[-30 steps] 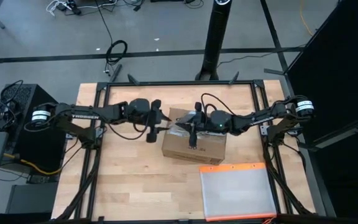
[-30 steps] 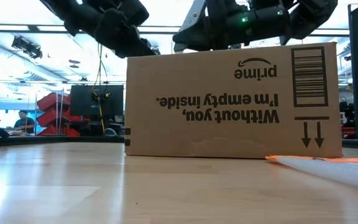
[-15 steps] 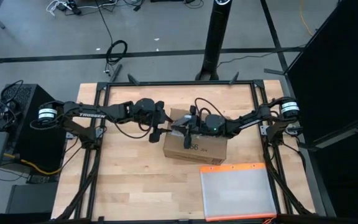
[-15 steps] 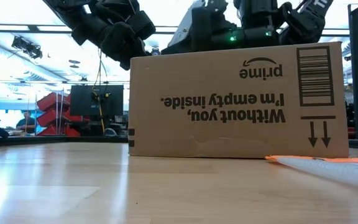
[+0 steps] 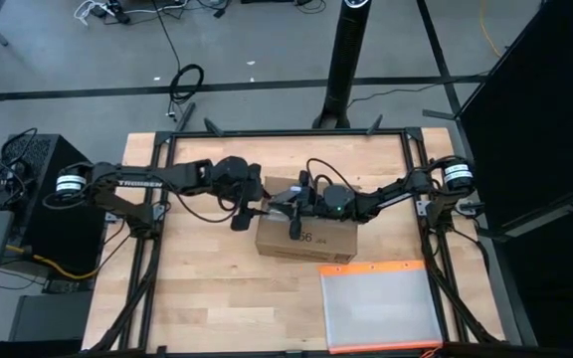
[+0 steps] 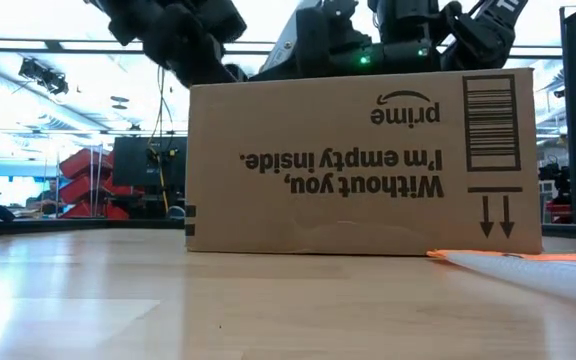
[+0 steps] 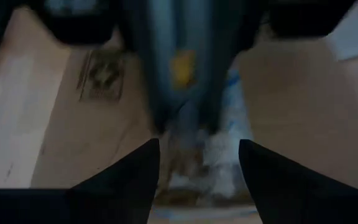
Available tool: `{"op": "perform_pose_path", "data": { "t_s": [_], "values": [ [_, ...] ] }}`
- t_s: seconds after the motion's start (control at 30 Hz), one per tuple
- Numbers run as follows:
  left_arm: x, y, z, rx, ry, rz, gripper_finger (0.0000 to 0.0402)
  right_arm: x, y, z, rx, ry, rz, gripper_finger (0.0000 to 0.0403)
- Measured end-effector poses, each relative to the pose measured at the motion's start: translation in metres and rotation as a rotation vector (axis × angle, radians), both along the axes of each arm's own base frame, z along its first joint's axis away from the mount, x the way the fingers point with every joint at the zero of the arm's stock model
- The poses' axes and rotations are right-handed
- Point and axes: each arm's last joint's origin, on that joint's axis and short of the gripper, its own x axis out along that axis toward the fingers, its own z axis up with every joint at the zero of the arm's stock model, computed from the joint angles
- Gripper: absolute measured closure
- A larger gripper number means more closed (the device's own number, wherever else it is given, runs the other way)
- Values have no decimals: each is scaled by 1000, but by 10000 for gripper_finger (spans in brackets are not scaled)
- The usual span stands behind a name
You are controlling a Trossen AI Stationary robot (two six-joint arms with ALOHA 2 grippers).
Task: Unpack boxes
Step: Open the cardboard box using the cutter
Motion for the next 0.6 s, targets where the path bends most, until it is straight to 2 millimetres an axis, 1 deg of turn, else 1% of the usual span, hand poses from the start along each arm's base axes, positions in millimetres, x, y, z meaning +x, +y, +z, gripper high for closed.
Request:
{"op": "perform_pose_path", "data": {
  "t_s": [0.6],
  "values": [
    [10, 1, -17, -30, 122, 26, 188, 4, 3, 7, -44, -12, 48, 360]
  ]
}}
